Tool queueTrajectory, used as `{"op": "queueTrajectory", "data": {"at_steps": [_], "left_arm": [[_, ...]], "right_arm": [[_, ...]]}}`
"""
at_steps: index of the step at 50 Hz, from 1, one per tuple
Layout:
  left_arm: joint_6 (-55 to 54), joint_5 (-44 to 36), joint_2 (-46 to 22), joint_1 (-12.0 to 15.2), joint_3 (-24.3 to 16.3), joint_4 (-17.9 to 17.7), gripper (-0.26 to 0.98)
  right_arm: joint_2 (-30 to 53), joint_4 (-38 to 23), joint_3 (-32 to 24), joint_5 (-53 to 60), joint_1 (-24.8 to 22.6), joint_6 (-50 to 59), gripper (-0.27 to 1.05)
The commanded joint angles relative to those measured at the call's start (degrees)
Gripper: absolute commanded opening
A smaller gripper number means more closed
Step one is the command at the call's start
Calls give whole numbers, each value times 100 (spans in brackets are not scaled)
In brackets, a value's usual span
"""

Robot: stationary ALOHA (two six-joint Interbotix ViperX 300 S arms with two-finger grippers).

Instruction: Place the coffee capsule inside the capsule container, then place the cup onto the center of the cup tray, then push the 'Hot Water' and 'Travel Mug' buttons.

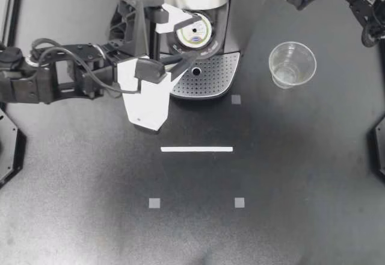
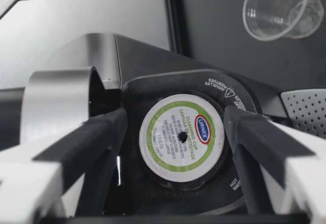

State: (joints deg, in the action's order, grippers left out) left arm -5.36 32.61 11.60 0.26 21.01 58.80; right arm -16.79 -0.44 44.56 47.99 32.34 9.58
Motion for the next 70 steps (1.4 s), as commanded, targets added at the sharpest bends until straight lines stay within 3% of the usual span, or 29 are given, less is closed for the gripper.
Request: {"op": "queueTrajectory", "data": {"at_steps": [1,11,18,26,40,54,70], "left_arm": [[-35,-53,229,9,-53,53,72],[-589,-387,536,-343,246,26,71],[-1802,-967,914,-580,879,9,71],[-3498,-1890,1327,-580,1793,26,71],[-4939,-2786,1679,-571,2725,9,60],[-5203,-2953,1723,-563,2971,-9,43],[-5203,-2918,1863,-571,3023,-9,42]], "right_arm": [[-88,-9,-70,70,35,9,6],[-97,9,-167,97,35,44,6],[-141,62,-431,-457,35,18,6],[-141,70,-949,-1573,158,0,6],[158,97,-1617,-2373,457,-9,6],[659,88,-1942,-2391,431,88,6],[677,35,-1995,-2355,44,132,6]]}}
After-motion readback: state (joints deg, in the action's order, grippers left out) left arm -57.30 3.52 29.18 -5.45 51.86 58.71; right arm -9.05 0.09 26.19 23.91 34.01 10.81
